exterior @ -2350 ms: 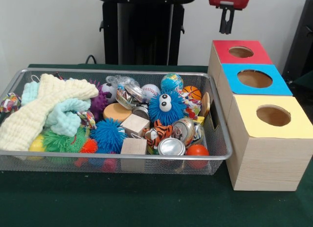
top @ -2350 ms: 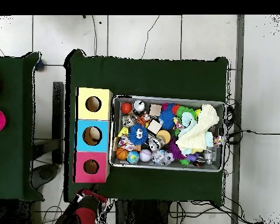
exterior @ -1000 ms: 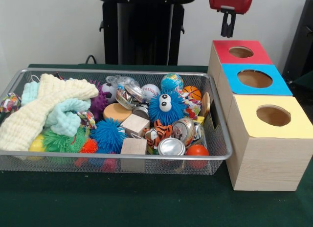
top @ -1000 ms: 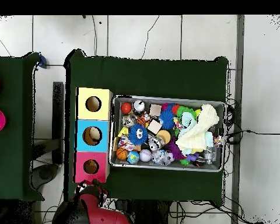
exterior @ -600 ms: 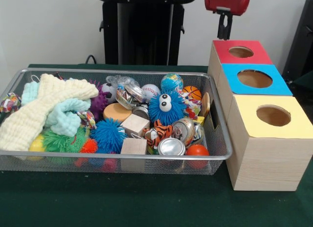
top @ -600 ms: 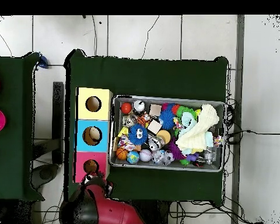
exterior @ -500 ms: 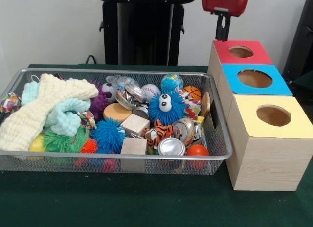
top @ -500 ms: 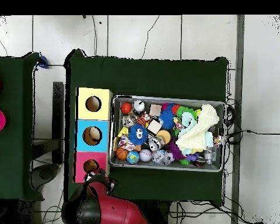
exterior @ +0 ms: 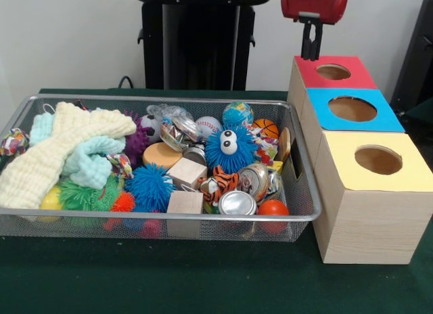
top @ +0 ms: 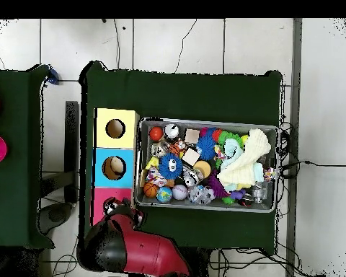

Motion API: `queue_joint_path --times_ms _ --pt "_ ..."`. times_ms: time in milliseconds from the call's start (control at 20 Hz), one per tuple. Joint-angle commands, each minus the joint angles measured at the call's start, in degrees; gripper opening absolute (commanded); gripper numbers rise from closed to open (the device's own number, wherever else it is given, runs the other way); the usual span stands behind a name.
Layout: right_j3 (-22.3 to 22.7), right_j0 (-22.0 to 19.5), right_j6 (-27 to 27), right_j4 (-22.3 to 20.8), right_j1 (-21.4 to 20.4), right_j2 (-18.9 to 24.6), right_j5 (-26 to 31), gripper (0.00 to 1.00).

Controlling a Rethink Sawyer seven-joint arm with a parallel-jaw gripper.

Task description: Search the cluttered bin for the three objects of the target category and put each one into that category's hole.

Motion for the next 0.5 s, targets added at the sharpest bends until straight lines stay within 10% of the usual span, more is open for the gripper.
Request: queue_joint_path --times_ms 50,500 --pt "-8.8 -2.08 1.29 -3.0 1.42 1.06 9.58 0.0" --pt "-13.31 -5.06 0.02 -5.3 3.17 1.98 13.12 0.0"
